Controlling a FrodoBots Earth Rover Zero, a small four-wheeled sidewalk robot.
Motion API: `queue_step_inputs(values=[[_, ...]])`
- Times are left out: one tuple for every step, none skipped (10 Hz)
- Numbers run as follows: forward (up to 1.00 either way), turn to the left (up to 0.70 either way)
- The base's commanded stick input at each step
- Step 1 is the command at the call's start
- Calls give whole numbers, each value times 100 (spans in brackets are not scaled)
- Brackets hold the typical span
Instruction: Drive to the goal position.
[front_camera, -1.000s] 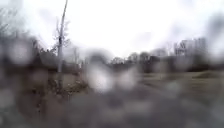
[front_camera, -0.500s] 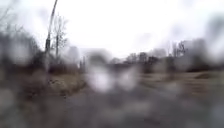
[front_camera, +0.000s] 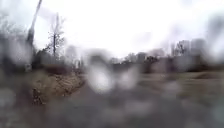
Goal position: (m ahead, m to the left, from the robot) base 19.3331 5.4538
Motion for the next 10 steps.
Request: queue_step_inputs(values=[[100,40],[100,40],[100,40],[100,40],[100,30],[100,0],[100,0],[100,0],[100,0],[100,0]])
